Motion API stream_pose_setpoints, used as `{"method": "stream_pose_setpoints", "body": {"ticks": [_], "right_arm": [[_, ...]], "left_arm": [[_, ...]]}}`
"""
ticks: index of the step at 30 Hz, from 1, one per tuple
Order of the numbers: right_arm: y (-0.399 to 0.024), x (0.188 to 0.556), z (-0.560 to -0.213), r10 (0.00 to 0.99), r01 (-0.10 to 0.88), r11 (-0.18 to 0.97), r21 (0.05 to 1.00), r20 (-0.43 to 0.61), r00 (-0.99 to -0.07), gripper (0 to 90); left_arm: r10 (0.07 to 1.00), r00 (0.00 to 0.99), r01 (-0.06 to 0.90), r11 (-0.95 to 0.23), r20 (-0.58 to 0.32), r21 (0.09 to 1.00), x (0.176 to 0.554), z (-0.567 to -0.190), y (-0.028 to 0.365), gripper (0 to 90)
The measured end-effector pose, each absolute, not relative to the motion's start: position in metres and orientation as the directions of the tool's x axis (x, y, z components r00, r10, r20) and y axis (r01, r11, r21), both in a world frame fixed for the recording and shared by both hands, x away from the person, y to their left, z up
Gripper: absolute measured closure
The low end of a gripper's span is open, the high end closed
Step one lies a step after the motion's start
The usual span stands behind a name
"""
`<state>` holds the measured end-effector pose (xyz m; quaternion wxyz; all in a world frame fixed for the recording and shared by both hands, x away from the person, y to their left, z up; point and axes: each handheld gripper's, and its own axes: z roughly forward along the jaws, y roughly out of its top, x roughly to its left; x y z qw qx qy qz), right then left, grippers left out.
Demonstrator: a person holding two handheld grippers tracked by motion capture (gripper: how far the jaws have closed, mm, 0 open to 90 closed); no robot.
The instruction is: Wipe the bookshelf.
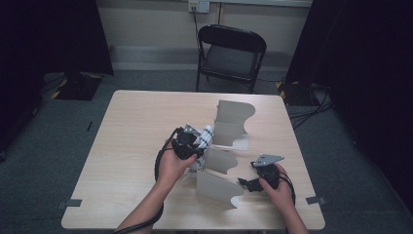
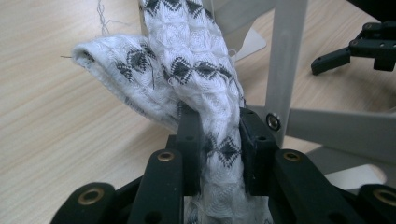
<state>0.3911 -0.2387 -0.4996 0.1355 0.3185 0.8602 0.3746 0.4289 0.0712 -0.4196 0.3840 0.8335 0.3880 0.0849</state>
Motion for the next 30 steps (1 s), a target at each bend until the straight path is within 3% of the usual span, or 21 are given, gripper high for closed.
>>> {"method": "stream_pose_setpoints", "body": {"ticks": [19, 30], "right_arm": [[-0.239, 0.391, -0.500, 0.649, 0.447, 0.516, 0.731, 0.006, -0.761, 12.0], [-0.239, 0.391, -0.500, 0.650, 0.447, 0.516, 0.730, 0.007, -0.760, 12.0]], "left_arm": [[0.718, 0.666, 0.635, -0.406, -0.200, 0.657, 0.423, -0.463, 0.077, 72.3], [0.729, 0.665, 0.619, -0.417, -0.162, 0.666, 0.421, -0.466, 0.093, 60.3]]}}
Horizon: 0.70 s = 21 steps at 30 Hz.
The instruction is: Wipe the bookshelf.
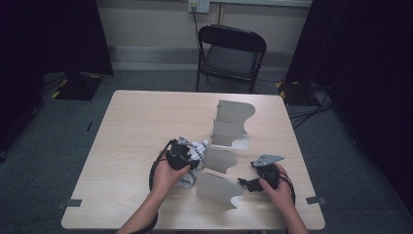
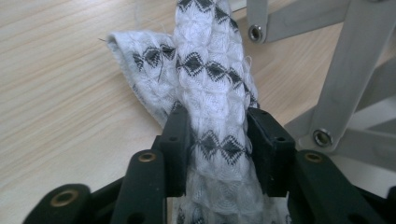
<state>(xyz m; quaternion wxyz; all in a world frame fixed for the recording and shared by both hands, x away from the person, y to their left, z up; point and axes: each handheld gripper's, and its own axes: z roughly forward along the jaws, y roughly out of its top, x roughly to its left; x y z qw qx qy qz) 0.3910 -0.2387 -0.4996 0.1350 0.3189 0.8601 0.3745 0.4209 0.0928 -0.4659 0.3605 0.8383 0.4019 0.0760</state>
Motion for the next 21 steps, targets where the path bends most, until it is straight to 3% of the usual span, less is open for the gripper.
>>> {"method": "stream_pose_setpoints", "body": {"ticks": [11, 21], "right_arm": [[-0.239, 0.391, -0.500, 0.650, 0.447, 0.516, 0.730, 0.006, -0.760, 12.0], [-0.239, 0.391, -0.500, 0.650, 0.448, 0.516, 0.730, 0.006, -0.760, 12.0]], "left_arm": [[0.767, 0.628, 0.624, -0.394, -0.132, 0.675, 0.418, -0.460, 0.128, 54.2], [0.762, 0.630, 0.615, -0.373, -0.150, 0.695, 0.408, -0.461, 0.125, 50.2]]}}
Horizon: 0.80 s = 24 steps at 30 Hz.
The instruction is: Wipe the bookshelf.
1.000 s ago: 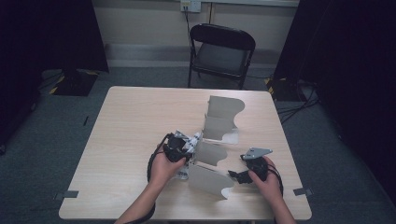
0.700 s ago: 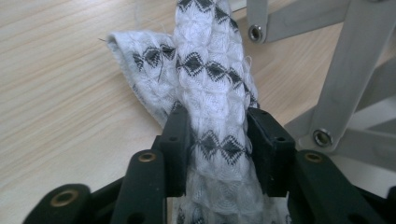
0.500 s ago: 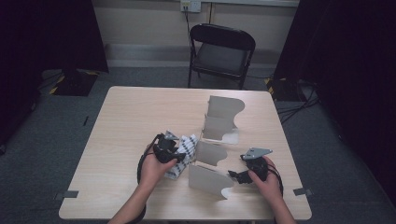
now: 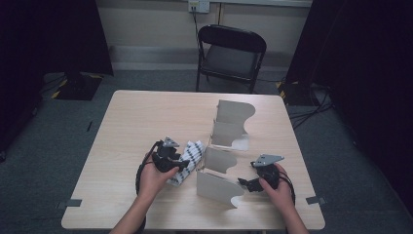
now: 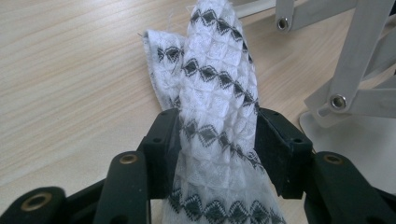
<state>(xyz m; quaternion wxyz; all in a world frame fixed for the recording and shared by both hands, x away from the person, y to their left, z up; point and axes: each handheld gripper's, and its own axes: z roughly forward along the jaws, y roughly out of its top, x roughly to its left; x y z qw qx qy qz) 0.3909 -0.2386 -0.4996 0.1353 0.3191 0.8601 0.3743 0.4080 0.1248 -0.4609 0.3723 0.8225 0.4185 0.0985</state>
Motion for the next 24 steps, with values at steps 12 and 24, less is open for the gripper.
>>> {"method": "stream_pose_setpoints", "body": {"ticks": [12, 24], "right_arm": [[-0.239, 0.391, -0.500, 0.650, 0.448, 0.516, 0.730, 0.006, -0.760, 12.0], [-0.239, 0.391, -0.500, 0.650, 0.447, 0.516, 0.730, 0.006, -0.760, 12.0]], "left_arm": [[0.751, 0.651, 0.607, -0.430, -0.108, 0.669, 0.410, -0.478, 0.118, 54.1], [0.765, 0.629, 0.642, -0.412, -0.138, 0.647, 0.412, -0.476, 0.118, 74.6]]}}
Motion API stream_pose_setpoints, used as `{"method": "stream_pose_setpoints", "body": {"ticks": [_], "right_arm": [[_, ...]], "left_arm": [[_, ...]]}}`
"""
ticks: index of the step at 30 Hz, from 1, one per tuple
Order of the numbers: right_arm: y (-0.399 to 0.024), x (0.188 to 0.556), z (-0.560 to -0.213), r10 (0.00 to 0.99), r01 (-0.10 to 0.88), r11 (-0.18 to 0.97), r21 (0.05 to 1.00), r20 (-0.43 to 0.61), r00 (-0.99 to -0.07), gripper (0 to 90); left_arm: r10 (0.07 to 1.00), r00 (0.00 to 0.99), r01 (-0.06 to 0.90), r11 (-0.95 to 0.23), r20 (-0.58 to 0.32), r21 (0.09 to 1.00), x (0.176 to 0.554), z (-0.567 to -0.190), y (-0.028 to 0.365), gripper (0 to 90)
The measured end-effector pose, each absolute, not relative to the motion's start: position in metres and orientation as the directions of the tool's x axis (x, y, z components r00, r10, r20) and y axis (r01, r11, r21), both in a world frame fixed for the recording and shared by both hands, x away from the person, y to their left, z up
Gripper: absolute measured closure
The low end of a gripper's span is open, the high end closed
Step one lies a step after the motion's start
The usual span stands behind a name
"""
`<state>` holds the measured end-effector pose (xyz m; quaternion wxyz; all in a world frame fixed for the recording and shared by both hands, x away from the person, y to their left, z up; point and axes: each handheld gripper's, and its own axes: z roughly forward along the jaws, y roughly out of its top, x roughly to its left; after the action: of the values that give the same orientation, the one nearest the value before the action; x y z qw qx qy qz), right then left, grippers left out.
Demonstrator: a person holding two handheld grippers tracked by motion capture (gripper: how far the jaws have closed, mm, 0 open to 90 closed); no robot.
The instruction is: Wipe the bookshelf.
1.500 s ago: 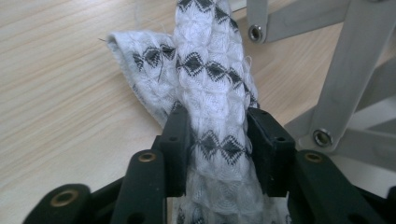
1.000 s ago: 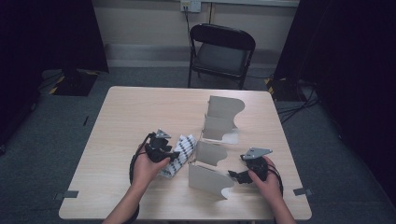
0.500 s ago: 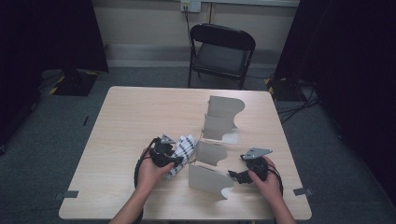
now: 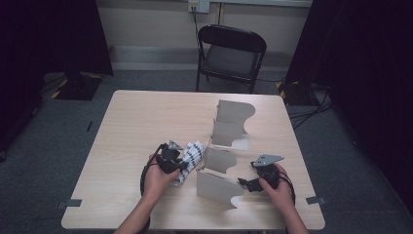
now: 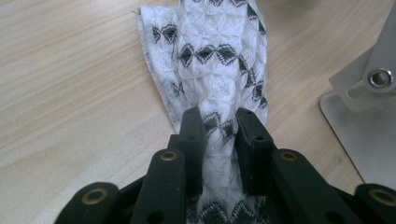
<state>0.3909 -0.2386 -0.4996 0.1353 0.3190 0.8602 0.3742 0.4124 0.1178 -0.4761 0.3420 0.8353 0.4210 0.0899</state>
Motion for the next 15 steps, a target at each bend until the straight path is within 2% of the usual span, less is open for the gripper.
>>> {"method": "stream_pose_setpoints", "body": {"ticks": [8, 15], "right_arm": [[-0.239, 0.391, -0.500, 0.650, 0.448, 0.517, 0.730, 0.006, -0.760, 12.0], [-0.239, 0.391, -0.500, 0.650, 0.448, 0.516, 0.730, 0.006, -0.760, 12.0]], "left_arm": [[0.774, 0.612, 0.659, -0.385, -0.163, 0.646, 0.415, -0.460, 0.124, 76.7], [0.776, 0.615, 0.634, -0.380, -0.141, 0.673, 0.420, -0.427, 0.130, 77.0]]}}
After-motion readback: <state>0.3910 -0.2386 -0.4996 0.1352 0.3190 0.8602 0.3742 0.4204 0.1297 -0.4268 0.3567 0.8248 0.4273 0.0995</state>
